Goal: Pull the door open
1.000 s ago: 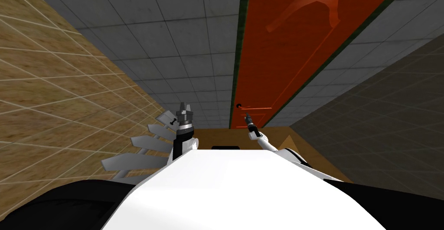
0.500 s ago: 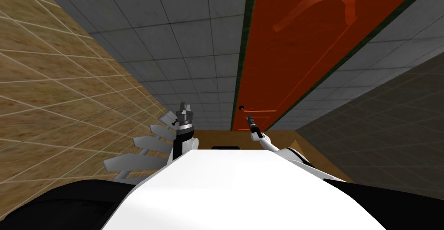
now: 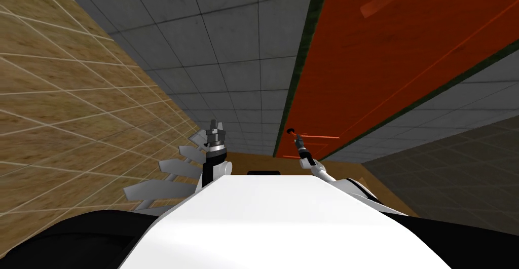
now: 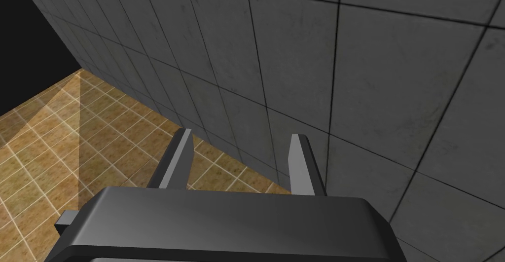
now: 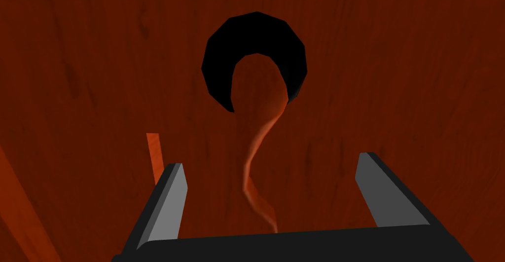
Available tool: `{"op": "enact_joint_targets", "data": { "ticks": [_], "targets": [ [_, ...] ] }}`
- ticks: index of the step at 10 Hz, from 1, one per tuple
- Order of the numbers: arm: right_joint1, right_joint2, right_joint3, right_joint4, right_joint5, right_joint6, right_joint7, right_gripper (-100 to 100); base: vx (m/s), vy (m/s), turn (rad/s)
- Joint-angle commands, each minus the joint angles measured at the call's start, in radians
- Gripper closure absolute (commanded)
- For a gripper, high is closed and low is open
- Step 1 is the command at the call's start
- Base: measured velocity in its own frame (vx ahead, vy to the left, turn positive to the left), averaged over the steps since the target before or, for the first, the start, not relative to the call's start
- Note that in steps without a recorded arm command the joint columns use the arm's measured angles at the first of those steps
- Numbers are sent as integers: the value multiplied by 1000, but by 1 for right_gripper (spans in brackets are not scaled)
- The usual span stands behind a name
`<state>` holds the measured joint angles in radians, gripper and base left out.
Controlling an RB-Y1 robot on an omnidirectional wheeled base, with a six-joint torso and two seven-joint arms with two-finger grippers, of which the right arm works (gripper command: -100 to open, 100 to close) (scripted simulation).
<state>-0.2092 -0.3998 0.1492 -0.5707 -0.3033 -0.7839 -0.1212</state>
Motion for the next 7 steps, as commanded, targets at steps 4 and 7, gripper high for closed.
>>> {"op": "enact_joint_targets", "data": {
  "ticks": [4,7],
  "targets": [
    [16,-45,-14,29,-11,-27,-39,-100,154,23,112],
    [16,-45,-14,29,-11,-27,-39,100,-26,-2,-8]
  ]
}}
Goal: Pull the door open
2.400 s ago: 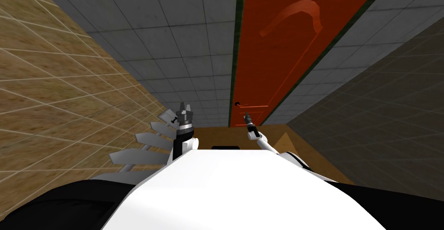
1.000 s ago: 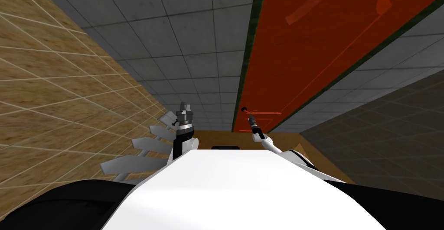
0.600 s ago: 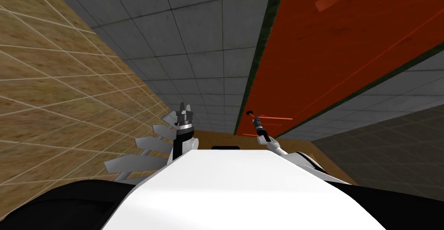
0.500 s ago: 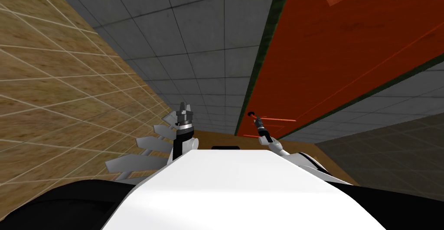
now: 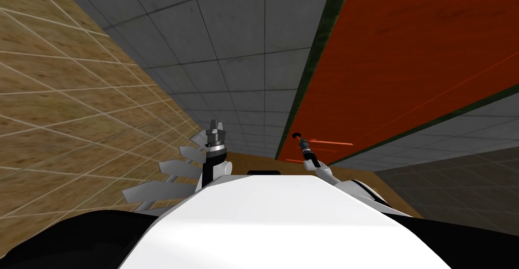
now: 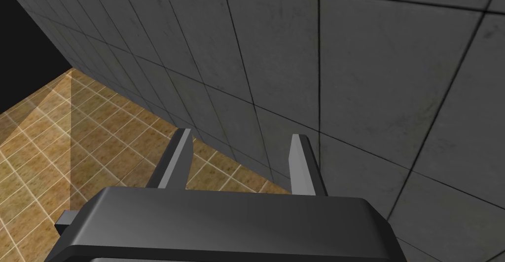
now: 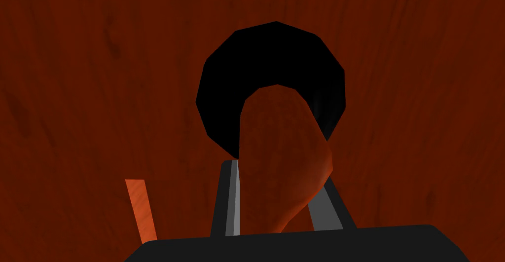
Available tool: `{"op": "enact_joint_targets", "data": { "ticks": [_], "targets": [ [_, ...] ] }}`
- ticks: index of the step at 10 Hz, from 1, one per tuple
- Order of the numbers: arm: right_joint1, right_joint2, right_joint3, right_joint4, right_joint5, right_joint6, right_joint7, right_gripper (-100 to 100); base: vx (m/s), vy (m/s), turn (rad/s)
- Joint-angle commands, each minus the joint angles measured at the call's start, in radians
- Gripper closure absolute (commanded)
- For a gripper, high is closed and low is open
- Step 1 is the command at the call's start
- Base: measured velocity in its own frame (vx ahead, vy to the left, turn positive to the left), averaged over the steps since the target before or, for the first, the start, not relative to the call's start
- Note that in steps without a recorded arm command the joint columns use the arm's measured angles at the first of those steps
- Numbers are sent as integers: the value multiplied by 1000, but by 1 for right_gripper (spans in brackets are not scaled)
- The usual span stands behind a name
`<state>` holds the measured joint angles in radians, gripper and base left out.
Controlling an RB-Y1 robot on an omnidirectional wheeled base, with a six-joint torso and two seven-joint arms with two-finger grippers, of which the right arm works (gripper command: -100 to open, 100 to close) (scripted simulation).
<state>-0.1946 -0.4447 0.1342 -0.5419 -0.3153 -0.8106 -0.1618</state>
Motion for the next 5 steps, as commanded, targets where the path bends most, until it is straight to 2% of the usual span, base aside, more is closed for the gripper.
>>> {"op": "enact_joint_targets", "data": {
  "ticks": [1,3,5],
  "targets": [
    [1,0,1,0,1,-1,2,100,-17,-3,6],
    [1,0,1,0,1,-1,2,100,-4,0,-1],
    [13,-15,23,-5,7,-14,-21,100,-134,-59,97]
  ]
}}
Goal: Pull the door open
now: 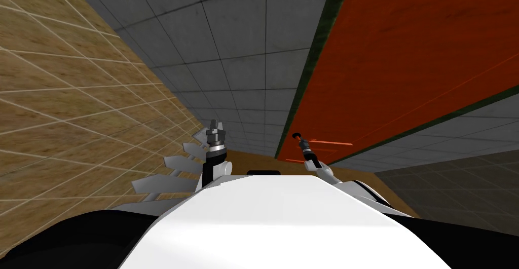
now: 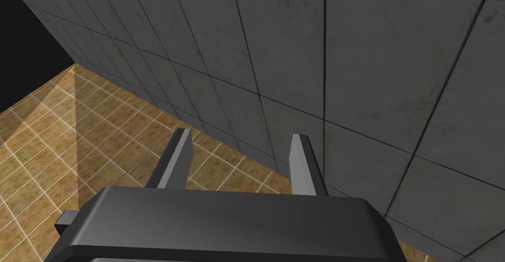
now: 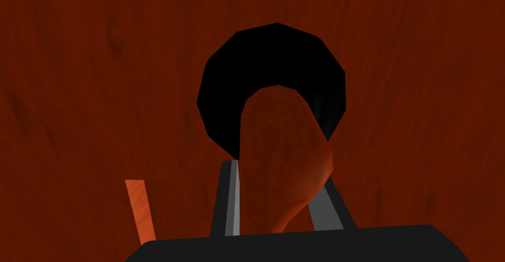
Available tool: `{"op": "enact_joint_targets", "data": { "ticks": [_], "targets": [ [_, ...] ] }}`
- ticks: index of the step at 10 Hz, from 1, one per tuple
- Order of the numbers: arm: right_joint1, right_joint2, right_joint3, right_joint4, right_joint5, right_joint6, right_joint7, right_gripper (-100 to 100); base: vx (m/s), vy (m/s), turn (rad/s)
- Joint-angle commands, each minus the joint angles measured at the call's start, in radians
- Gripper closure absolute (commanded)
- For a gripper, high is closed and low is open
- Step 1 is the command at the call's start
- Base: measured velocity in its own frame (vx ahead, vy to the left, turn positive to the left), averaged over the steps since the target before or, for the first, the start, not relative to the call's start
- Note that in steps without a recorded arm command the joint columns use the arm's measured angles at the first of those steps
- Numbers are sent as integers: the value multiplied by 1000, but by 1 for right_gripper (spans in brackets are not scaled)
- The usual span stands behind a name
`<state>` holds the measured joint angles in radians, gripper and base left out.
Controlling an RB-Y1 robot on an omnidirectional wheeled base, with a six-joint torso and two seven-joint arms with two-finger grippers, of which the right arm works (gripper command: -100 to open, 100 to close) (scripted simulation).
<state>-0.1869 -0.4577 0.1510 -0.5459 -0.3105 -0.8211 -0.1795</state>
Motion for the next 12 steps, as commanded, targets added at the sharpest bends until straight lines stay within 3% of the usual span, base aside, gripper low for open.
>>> {"op": "enact_joint_targets", "data": {
  "ticks": [1,7,8,9,12],
  "targets": [
    [12,-11,18,-4,6,-11,-16,100,-186,-89,113],
    [51,-68,94,-25,29,-64,-94,100,-206,-75,112],
    [42,-57,90,-17,28,-59,-88,100,-105,-34,40],
    [57,-72,112,-20,32,-84,-107,100,-109,-51,106],
    [80,-101,144,-26,35,-124,-136,100,-177,-61,89]
  ]
}}
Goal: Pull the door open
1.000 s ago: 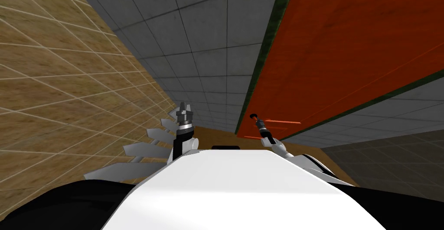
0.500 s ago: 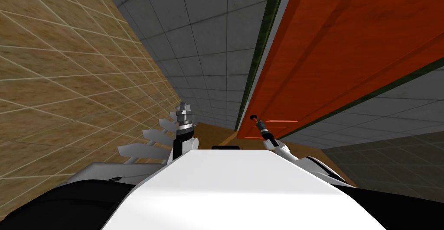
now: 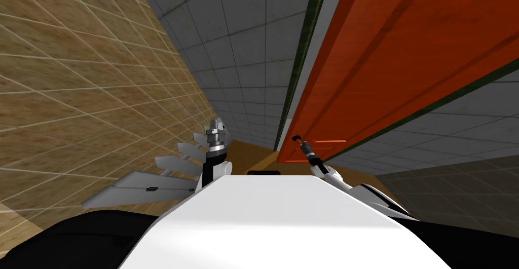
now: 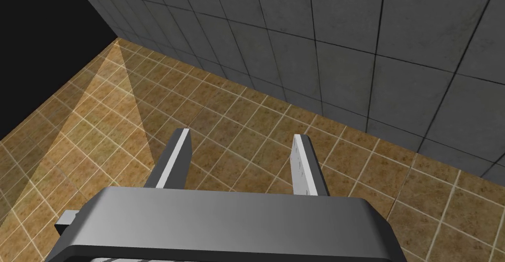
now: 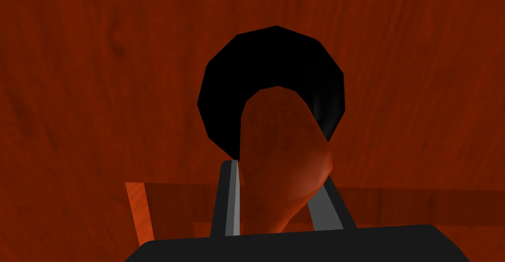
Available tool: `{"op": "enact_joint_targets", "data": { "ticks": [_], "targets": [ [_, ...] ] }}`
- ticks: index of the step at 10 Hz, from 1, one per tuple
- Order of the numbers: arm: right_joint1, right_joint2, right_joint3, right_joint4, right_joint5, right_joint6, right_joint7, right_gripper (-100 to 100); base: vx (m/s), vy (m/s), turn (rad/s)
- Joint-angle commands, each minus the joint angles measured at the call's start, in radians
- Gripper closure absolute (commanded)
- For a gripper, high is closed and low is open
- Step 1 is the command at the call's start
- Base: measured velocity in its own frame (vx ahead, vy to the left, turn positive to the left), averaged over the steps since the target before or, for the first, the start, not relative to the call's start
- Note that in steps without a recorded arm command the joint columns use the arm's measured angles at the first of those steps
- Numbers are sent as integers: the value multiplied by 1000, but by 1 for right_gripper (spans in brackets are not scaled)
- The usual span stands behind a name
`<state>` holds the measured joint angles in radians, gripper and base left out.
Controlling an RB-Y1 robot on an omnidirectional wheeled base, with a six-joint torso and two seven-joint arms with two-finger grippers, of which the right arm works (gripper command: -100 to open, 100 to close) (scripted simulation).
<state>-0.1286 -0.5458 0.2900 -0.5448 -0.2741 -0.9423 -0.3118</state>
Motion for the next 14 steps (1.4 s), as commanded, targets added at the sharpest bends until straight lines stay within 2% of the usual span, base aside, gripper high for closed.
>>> {"op": "enact_joint_targets", "data": {
  "ticks": [1,2,4,5,6,7,8,12,13,14],
  "targets": [
    [27,-19,12,-28,0,-11,-9,100,-151,-73,79],
    [41,-37,32,-32,2,-37,-27,100,-202,-67,111],
    [58,-59,56,-36,5,-67,-48,100,-233,-104,92],
    [42,-44,52,-19,6,-62,-43,100,-98,-51,29],
    [57,-56,70,-9,4,-96,-57,100,-169,-57,178],
    [60,-60,73,-7,3,-103,-60,100,-233,-100,183],
    [71,-73,84,-1,0,-128,-69,100,-240,-138,221],
    [97,-106,114,15,-9,-192,-93,100,-211,-94,166],
    [102,-111,119,18,-10,-203,-97,100,-182,-92,116],
    [110,-107,115,-5,-10,-185,-91,100,-78,-39,27]
  ]
}}
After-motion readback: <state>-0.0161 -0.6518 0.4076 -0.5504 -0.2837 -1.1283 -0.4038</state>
